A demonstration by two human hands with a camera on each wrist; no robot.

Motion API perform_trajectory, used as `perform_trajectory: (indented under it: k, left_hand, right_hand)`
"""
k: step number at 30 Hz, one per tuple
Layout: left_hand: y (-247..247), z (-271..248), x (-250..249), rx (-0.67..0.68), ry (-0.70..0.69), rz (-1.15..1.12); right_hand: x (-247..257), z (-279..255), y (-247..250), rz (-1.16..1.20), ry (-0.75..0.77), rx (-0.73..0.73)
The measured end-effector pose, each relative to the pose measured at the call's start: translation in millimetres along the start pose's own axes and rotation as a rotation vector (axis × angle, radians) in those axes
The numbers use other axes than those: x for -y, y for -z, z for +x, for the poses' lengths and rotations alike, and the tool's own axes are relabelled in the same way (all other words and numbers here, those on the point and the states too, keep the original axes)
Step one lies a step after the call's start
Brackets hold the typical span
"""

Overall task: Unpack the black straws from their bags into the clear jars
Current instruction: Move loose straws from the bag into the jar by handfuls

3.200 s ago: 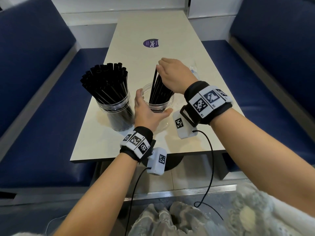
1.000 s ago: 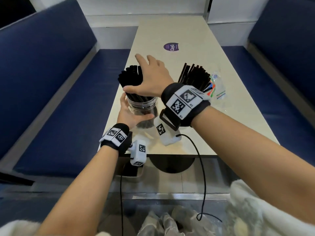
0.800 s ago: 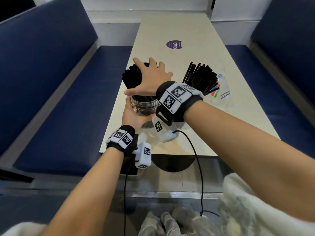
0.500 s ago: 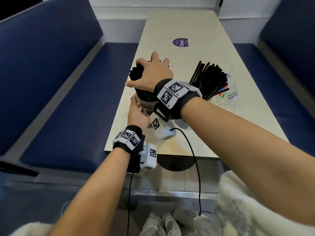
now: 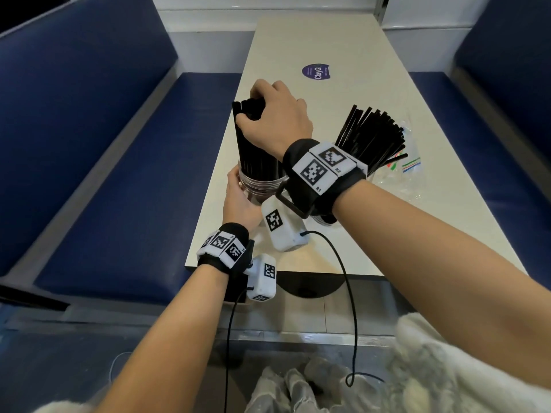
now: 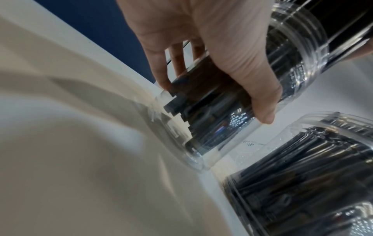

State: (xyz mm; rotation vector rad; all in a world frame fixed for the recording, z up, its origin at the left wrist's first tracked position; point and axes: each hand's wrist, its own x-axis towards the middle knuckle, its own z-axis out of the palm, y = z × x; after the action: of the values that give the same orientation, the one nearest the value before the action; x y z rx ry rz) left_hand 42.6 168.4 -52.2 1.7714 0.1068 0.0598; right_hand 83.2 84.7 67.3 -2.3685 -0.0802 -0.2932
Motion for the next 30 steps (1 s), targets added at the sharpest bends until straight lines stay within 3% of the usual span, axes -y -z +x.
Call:
perform_trajectory:
  k: [3, 7, 11, 14, 17, 22, 26, 30]
  left_hand:
    - [0.6, -0.8, -0.7, -0.006, -0.001, 0.018]
    - [1.6, 2.6, 3.9, -0.013, 0.002, 0.064]
    - [2.2, 7.9, 10.1, 0.005, 0.028, 0.078]
    - [2.3, 8.4, 11.3, -0.003, 0.023, 0.07]
    - [2.7, 7.1, 9.7, -0.009, 0.021, 0.064]
    - [1.7, 7.7, 11.6, -0.014, 0.026, 0.054]
    - [1.3, 7.3, 12.2, -0.002, 0.053, 0.047]
    - [0.5, 9.0, 13.5, -0.016, 0.021, 0.041]
  right_hand:
    - [-1.6, -2.1, -4.9, -0.008, -0.055, 0.015]
    - [-0.2, 0.5, -4.7, -0.238, -0.081, 0.098]
    - [0.9, 4.8, 2.6, -0.492, 0.222, 0.121]
    - [5.0, 10.1, 0.2, -0.608, 0.392, 0.281]
    - [6.6, 14.2, -4.7, -0.642, 0.353, 0.397]
    - [5.9, 10.0, -2.9, -0.578, 0.265, 0.287]
    - [5.7, 6.7, -1.7, -0.533, 0.096, 0.355]
    - [2.2, 2.5, -1.5, -0.519, 0.078, 0.313]
